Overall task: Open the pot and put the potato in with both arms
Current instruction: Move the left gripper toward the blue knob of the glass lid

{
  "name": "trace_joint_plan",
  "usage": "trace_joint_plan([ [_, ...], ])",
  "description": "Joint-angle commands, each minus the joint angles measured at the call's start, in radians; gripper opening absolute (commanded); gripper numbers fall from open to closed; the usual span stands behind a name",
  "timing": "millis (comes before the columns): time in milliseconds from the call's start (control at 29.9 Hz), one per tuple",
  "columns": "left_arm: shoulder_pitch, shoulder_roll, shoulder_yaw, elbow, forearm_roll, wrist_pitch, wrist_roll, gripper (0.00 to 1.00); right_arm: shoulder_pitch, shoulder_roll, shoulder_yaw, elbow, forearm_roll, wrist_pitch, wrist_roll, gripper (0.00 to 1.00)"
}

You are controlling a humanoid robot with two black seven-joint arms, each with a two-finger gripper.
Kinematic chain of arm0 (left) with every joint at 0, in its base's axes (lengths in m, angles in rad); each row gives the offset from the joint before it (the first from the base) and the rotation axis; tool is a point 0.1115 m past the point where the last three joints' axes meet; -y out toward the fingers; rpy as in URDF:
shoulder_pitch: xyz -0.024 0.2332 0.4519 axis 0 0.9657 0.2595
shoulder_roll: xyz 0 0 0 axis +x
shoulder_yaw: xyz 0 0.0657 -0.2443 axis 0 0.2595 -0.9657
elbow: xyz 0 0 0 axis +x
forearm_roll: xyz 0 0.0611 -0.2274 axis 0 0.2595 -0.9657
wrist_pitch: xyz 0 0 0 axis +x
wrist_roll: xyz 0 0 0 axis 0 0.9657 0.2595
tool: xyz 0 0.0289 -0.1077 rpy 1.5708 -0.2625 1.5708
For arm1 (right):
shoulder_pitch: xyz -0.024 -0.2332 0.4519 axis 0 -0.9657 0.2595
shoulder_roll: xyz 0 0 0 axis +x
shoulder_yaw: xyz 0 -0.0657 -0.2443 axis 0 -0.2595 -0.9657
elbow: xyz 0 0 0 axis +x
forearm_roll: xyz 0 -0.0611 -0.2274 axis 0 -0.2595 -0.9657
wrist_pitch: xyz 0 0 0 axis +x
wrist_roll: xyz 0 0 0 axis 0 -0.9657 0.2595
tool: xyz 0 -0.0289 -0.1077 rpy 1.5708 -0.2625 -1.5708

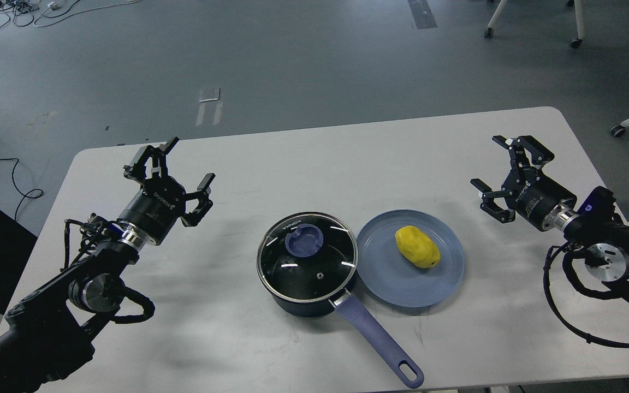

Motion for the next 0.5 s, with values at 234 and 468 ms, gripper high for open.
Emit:
trace_joint_plan([
  [234,-0.014,0.012,-0.001,0.011,0.003,0.0,0.0,0.98,0.002,-0.001,0.002,-0.002,0.0,0.0,0.0,1.0],
  [468,-0.031,0.078,-0.041,0.055,0.031,0.0,0.0,0.98,0.006,-0.003,-0.006,-0.01,-0.002,0.0,0.0,1.0],
])
